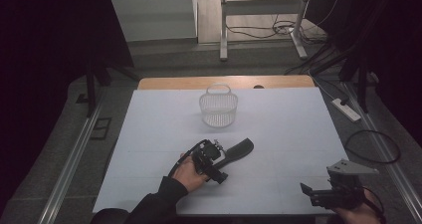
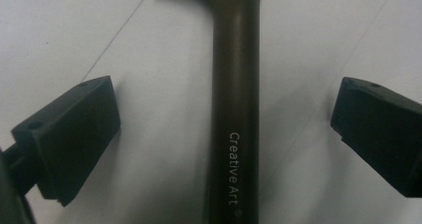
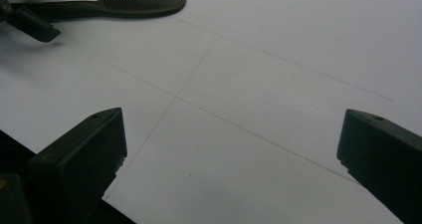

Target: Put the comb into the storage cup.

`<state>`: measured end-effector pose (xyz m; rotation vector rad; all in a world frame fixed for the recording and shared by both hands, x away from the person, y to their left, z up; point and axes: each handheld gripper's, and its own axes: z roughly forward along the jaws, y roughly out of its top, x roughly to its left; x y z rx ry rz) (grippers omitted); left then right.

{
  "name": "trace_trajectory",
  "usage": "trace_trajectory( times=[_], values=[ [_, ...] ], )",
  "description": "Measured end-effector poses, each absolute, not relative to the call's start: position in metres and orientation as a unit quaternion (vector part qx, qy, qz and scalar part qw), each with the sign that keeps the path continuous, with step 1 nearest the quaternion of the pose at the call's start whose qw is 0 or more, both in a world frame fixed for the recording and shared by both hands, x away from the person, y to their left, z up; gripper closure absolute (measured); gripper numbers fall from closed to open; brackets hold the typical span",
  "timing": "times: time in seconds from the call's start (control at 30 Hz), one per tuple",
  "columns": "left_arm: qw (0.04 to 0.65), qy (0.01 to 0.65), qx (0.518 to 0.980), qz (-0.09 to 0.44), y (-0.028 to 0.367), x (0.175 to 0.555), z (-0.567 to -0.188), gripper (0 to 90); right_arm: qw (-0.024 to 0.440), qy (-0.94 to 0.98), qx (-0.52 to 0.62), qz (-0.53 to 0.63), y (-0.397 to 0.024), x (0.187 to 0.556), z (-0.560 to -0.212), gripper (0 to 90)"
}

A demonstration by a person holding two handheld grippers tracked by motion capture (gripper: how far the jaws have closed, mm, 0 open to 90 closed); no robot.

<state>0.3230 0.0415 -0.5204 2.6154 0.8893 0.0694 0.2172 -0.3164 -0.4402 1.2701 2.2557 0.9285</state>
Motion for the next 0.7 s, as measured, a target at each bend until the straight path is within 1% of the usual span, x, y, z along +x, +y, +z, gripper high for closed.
trace_trajectory(
  times=[0.07,0.27,0.33,0.37,0.43,0.5,0.6,0.63,0.7],
  values=[
    [0.178,0.309,0.933,0.039,0.038,0.320,-0.521,0.0,0.194,0.805,0.452,0.331,-0.316,0.217,-0.440,0.0],
    [0.174,0.312,0.933,0.035,0.038,0.321,-0.520,0.2,0.195,0.807,0.452,0.327,-0.316,0.217,-0.440,0.0],
    [0.172,0.314,0.933,0.033,0.038,0.321,-0.518,3.3,0.195,0.807,0.452,0.327,-0.316,0.217,-0.440,0.0],
    [0.171,0.314,0.933,0.033,0.038,0.321,-0.517,6.6,0.195,0.807,0.453,0.327,-0.316,0.217,-0.440,0.0],
    [0.170,0.317,0.933,0.033,0.040,0.321,-0.513,16.3,0.195,0.807,0.452,0.327,-0.316,0.217,-0.441,0.0],
    [0.173,0.323,0.930,0.035,0.042,0.320,-0.510,30.4,0.195,0.807,0.453,0.326,-0.315,0.217,-0.441,0.0],
    [0.177,0.317,0.931,0.036,0.043,0.319,-0.508,45.5,0.195,0.807,0.453,0.325,-0.315,0.217,-0.441,0.0],
    [0.178,0.317,0.931,0.037,0.043,0.318,-0.507,56.1,0.196,0.807,0.453,0.324,-0.315,0.217,-0.441,0.0],
    [0.182,0.313,0.932,0.034,0.043,0.317,-0.507,68.4,0.196,0.807,0.454,0.325,-0.315,0.217,-0.441,0.0]
  ],
)
